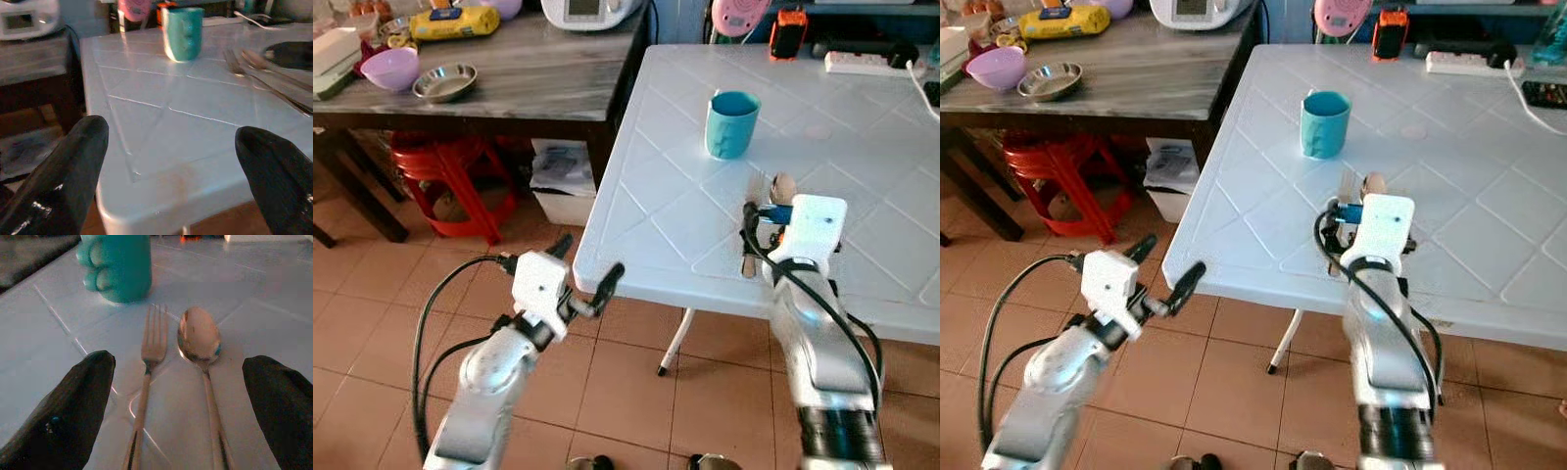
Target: Setting the table
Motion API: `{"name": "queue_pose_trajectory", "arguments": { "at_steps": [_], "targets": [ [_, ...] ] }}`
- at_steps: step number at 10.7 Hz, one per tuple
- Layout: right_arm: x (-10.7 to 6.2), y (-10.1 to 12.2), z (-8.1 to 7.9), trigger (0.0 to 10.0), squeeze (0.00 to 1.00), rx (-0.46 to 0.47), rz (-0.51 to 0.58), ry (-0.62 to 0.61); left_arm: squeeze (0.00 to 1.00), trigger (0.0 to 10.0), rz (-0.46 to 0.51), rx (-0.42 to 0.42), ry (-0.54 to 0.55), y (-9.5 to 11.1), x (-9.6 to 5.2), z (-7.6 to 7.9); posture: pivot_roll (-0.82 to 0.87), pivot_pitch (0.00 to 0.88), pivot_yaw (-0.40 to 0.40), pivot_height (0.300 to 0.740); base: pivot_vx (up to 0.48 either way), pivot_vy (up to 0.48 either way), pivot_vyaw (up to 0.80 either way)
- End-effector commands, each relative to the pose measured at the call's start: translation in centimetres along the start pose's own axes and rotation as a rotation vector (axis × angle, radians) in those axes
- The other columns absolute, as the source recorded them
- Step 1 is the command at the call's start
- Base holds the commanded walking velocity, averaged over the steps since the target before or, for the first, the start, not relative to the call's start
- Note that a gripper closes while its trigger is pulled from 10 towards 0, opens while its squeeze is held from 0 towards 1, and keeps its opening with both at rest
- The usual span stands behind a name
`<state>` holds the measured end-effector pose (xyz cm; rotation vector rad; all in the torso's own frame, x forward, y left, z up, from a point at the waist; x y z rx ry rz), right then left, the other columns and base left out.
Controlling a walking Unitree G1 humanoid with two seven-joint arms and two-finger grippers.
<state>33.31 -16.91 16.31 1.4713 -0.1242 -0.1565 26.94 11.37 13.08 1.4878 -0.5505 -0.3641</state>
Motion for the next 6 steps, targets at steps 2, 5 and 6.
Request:
{"name": "queue_pose_trajectory", "arguments": {
  "at_steps": [2,5,6],
  "targets": [
    [0.6,0.1,-1.1,10.0,0.00,0.010,-0.025,0.026,0.00,10.0,-0.016,0.002,-0.068,0.0,-0.7,0.5,-0.10,0.203,0.105,0.740,0.000,0.000,0.00],
    [1.8,0.3,-1.9,10.0,0.00,-0.003,-0.067,0.056,0.00,10.0,-0.029,0.009,-0.088,-0.1,-1.1,0.8,-0.09,0.207,0.100,0.740,0.000,0.000,0.00],
    [2.0,0.0,-2.3,10.0,0.00,-0.020,-0.087,0.077,0.00,10.0,-0.027,0.008,-0.095,0.0,-1.1,1.0,-0.09,0.208,0.101,0.740,0.000,0.000,0.00]
  ]
}}
Point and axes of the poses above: a point about 5 cm out from each wrist's last joint towards the gripper, its own x axis pointing out of the wrist towards the gripper, its own y axis along the axis of the wrist's last joint, z = x × y, the point moved 1 cm from there along x, pointing out of the wrist towards the gripper, and after that the axes turned 5 degrees about -x, right-handed, at the moved point
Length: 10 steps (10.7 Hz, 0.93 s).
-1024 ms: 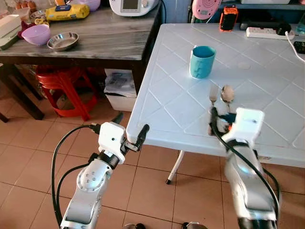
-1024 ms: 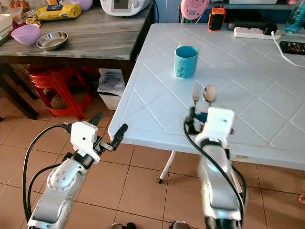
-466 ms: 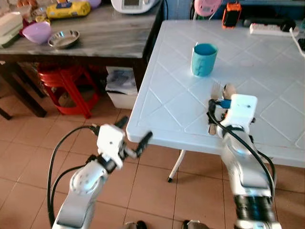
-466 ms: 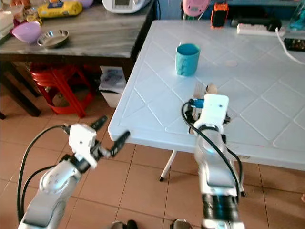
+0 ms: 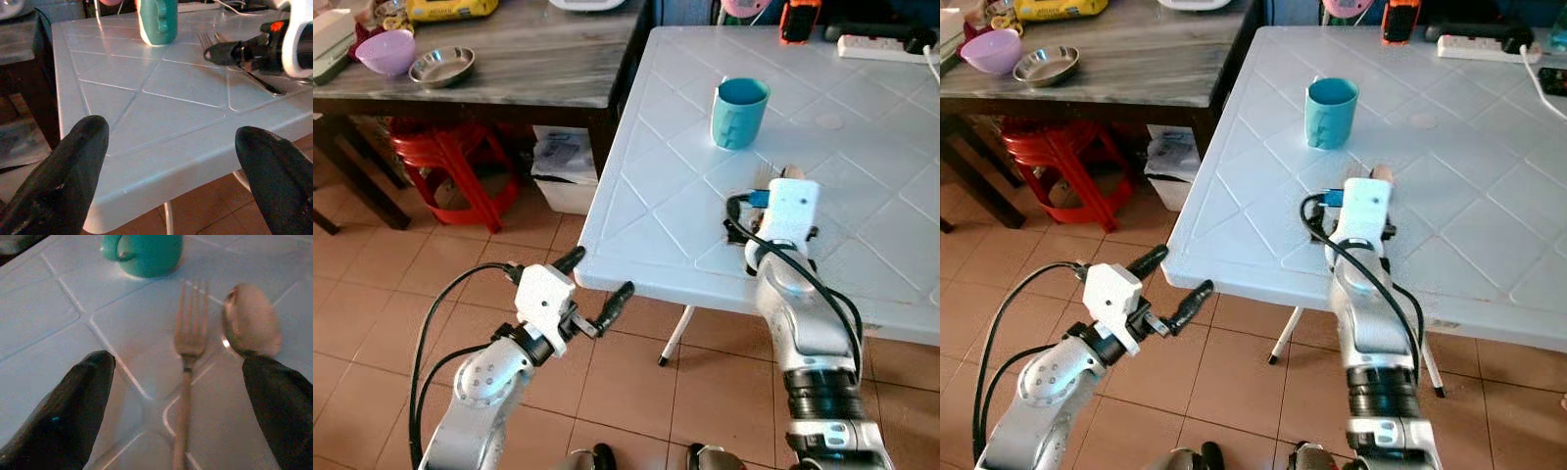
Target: Setting the table
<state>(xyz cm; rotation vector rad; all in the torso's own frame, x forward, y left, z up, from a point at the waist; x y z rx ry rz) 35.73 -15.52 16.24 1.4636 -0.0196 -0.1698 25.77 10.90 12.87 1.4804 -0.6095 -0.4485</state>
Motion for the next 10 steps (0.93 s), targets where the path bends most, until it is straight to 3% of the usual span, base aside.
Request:
{"name": "queue_pose_trajectory", "arguments": {
  "at_steps": [1,2,6,10],
  "targets": [
    [0.1,-0.6,-0.9,6.5,0.00,-0.005,-0.034,0.037,0.00,10.0,0.001,0.010,-0.020,0.2,-0.3,0.1,-0.08,0.206,0.102,0.740,0.000,0.000,0.00],
    [0.3,-1.2,-1.2,0.0,0.00,-0.008,-0.062,0.057,0.00,10.0,0.015,0.005,-0.056,0.5,-0.3,0.5,-0.08,0.206,0.101,0.740,0.000,0.000,0.00],
    [1.2,-1.5,-0.8,0.0,0.00,-0.021,-0.088,0.078,0.00,10.0,0.007,0.013,-0.083,0.3,-0.3,1.0,-0.08,0.201,0.095,0.740,0.000,0.000,0.00],
    [1.0,-2.8,-0.6,0.0,0.00,0.000,-0.149,0.083,0.00,10.0,0.019,0.007,-0.074,0.3,-0.1,1.2,-0.09,0.200,0.076,0.740,0.000,0.000,0.00]
  ]
}}
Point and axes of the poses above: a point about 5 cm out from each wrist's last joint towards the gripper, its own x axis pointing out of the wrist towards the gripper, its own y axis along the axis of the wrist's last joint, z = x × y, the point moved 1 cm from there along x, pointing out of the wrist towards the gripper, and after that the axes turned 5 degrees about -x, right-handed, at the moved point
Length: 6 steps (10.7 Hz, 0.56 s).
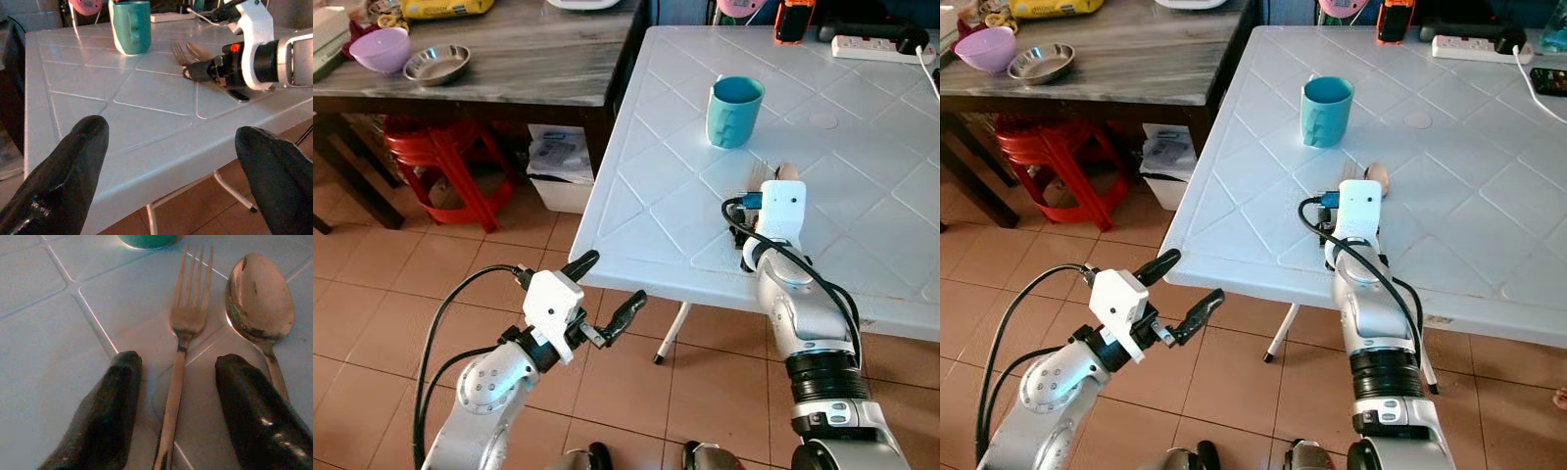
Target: Setting the table
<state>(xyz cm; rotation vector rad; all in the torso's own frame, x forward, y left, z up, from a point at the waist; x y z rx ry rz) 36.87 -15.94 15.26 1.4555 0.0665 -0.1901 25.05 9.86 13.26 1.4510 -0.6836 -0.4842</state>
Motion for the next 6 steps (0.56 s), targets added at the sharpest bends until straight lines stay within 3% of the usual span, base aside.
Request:
{"name": "queue_pose_trajectory", "arguments": {
  "at_steps": [1,6],
  "targets": [
    [-0.3,-2.4,-0.8,0.0,0.00,0.020,-0.100,0.037,0.00,10.0,0.000,0.002,-0.011,0.0,-0.1,0.2,-0.08,0.199,0.081,0.740,0.000,0.000,0.00],
    [-0.8,-3.6,0.1,0.0,0.00,0.053,-0.140,0.007,0.00,10.0,0.001,0.010,-0.030,0.0,0.4,0.0,-0.11,0.190,0.100,0.740,0.000,0.000,0.00]
  ]
}}
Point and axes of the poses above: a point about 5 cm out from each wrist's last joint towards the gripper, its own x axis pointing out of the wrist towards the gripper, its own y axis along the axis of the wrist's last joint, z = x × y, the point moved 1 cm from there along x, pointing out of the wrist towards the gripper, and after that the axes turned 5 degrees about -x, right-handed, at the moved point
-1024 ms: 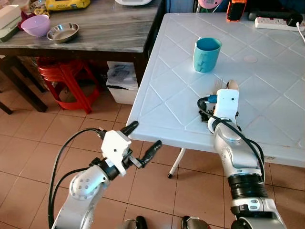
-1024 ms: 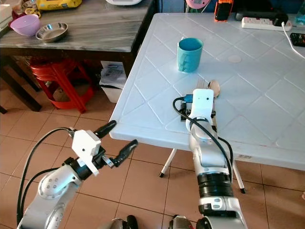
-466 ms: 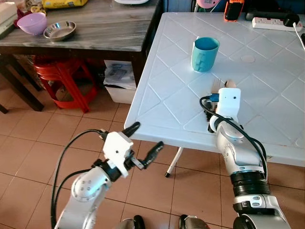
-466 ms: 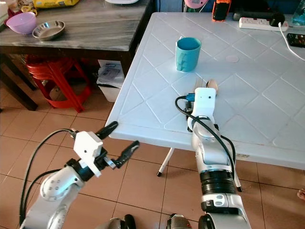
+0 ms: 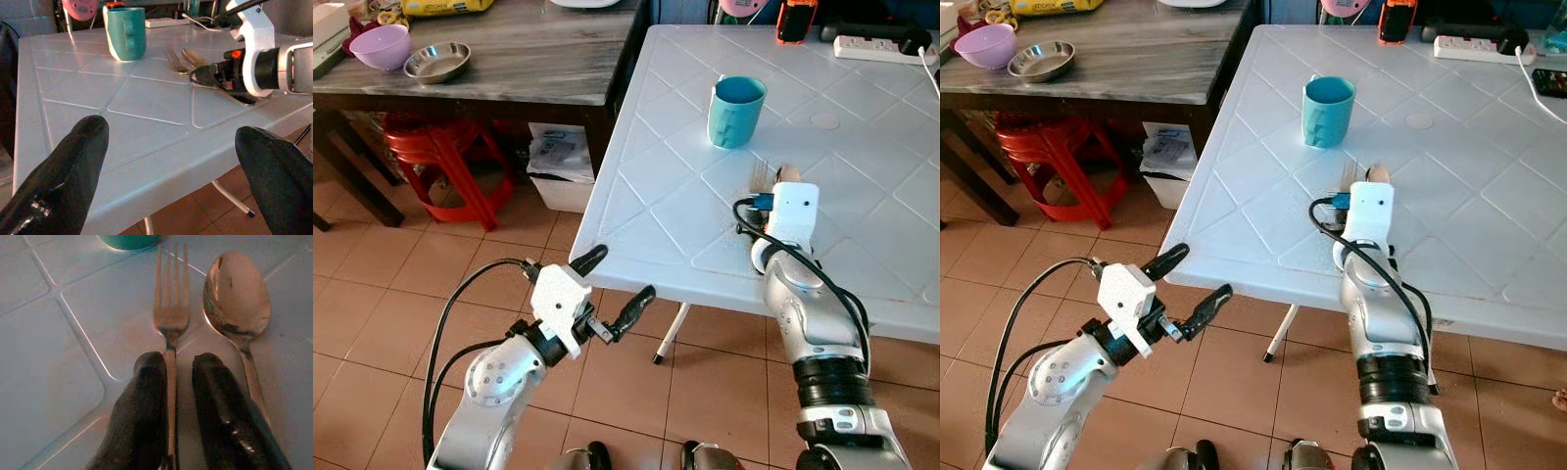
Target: Setting the table
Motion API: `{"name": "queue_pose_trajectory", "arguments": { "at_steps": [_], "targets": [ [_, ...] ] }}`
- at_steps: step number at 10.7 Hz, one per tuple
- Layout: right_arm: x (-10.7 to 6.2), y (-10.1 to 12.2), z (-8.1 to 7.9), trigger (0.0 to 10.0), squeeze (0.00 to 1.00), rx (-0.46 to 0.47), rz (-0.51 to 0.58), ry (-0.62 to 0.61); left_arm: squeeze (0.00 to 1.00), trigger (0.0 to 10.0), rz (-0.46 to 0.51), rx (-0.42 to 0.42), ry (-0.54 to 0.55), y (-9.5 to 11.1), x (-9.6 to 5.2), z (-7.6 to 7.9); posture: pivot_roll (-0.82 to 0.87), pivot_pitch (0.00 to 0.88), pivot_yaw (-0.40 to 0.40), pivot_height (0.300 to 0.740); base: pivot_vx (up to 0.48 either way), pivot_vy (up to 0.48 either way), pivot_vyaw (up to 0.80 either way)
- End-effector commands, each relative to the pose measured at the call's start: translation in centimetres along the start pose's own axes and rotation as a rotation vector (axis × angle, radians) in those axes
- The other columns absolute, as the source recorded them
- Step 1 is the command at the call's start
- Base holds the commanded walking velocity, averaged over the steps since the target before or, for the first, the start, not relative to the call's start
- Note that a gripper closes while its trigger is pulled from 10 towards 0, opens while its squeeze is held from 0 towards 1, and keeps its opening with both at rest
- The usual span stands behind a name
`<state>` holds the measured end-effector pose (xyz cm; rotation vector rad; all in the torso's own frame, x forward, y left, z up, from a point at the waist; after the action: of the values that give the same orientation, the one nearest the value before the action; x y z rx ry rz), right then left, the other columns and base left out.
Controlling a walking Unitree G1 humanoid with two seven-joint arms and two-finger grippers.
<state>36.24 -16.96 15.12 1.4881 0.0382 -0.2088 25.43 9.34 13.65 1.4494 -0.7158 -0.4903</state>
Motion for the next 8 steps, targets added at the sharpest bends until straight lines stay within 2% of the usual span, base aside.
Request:
{"name": "queue_pose_trajectory", "arguments": {
  "at_steps": [1,2,5,7,8],
  "targets": [
    [-0.7,-3.6,-0.9,0.0,0.00,0.026,-0.148,0.035,0.00,10.0,-0.015,-0.006,-0.013,-0.5,-0.3,0.4,-0.11,0.176,0.095,0.740,0.000,0.000,0.00],
    [-1.1,-4.0,-1.0,0.0,0.00,0.028,-0.153,0.037,0.00,10.0,-0.016,-0.026,-0.017,-0.7,-0.3,0.7,-0.11,0.174,0.094,0.740,0.000,0.000,0.00],
    [-1.7,-4.4,-1.1,0.0,0.00,0.035,-0.160,0.038,0.00,10.0,-0.005,-0.011,0.010,-0.6,0.1,0.2,-0.12,0.174,0.093,0.740,0.000,0.000,0.00],
    [-1.7,-2.9,-1.2,0.0,0.00,0.065,-0.084,0.037,0.00,10.0,0.006,0.012,0.127,-0.3,0.4,-1.2,-0.11,0.172,0.087,0.740,0.000,0.000,0.00],
    [-1.9,-1.0,-1.2,0.0,0.00,0.046,0.017,0.031,0.00,10.0,-0.001,0.024,0.218,-0.3,0.6,-2.4,-0.11,0.171,0.084,0.740,0.000,0.000,0.00]
  ]
}}
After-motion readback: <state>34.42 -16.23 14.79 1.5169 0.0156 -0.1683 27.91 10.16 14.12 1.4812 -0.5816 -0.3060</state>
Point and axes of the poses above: a point about 5 cm out from each wrist's last joint towards the gripper, its own x axis pointing out of the wrist towards the gripper, its own y axis along the axis of the wrist's last joint, z = x × y, the point moved 1 cm from there along x, pointing out of the wrist towards the gripper, and after that the axes turned 5 degrees about -x, right-handed, at the moved point
